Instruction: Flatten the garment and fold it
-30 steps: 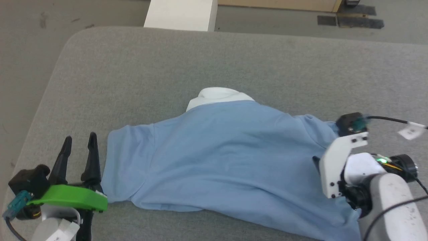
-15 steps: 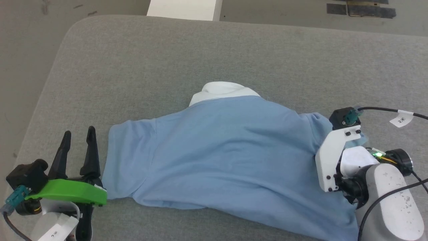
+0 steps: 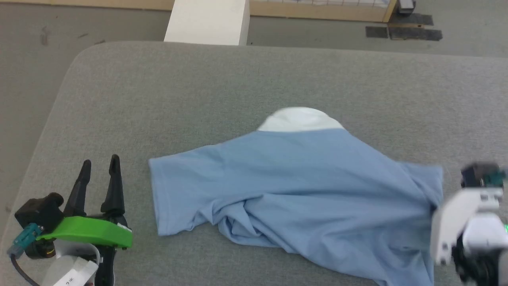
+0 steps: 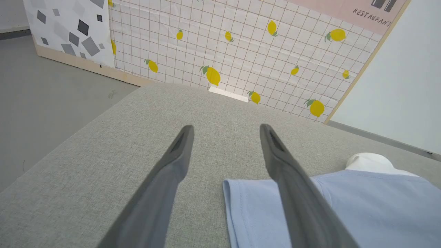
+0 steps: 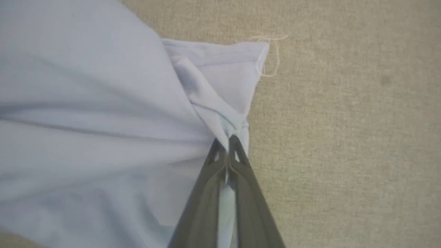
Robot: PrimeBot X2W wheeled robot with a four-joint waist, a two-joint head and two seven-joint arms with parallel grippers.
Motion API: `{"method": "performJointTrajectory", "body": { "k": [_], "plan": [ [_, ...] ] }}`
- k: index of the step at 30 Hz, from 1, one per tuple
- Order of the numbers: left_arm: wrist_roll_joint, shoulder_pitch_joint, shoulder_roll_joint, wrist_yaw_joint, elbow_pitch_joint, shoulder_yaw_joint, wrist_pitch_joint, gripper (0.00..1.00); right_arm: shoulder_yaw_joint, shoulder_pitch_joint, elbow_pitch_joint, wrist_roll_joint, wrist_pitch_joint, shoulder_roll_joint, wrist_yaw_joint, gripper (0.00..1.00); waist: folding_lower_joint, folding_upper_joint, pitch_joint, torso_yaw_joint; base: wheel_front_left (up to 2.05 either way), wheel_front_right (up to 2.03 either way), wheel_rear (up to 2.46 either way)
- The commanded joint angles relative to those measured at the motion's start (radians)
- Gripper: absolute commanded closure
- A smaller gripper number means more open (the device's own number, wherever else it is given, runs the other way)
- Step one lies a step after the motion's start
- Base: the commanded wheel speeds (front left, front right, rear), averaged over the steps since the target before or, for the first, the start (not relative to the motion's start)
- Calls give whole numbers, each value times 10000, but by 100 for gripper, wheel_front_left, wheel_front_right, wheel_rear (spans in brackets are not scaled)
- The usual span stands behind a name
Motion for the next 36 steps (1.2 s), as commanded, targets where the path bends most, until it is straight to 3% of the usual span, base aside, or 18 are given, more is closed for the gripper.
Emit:
{"method": "performJointTrajectory", "body": {
  "k": [1, 6, 11, 12, 13, 20, 24, 30, 36],
  "plan": [
    [-75, 107, -3, -65, 44, -13, -46, 0, -27, 609, -169, 200, 59, -8, -13, 100, 0, 42, -147, -117, 0, 0, 0],
    [-154, 233, 28, -65, 88, -50, -40, 0, 503, 2222, -172, 1113, 274, -8, -13, 100, 0, 42, -179, -271, 0, 0, 0],
    [-194, 221, 28, -58, 127, -105, -40, 0, 846, 2519, 193, 1591, 115, -8, -13, 98, 0, 42, -225, -326, 0, 0, 0],
    [-198, 222, 22, -55, 136, -118, -40, 0, 858, 2454, 192, 1629, -27, -8, -13, 8, 0, 42, -252, -330, 0, 0, 0],
    [-203, 227, 18, -52, 144, -129, -40, 0, 847, 2381, 172, 1747, -145, -8, -13, 0, 0, 42, -275, -336, 0, 0, 0],
    [-194, 281, 18, 3, 125, -184, -31, 0, -23, 1475, -636, 2506, -1451, -8, -13, 0, 0, 42, -420, -340, 0, 0, 0],
    [-220, 304, 58, 32, 77, -165, -29, 0, -434, 716, -966, 1972, -1773, -8, -13, 0, 0, 42, -367, -365, 0, 0, 0],
    [-288, 227, 137, 38, -12, -150, -10, 0, 44, -466, -482, 467, -946, -47, -13, 0, 0, 42, -85, -360, 0, 0, 0],
    [-407, -10, 186, 16, -41, -221, -1, 0, 1265, -1145, 882, -550, 191, -800, -13, 0, 0, 42, 309, -177, 0, 0, 0]
  ]
}}
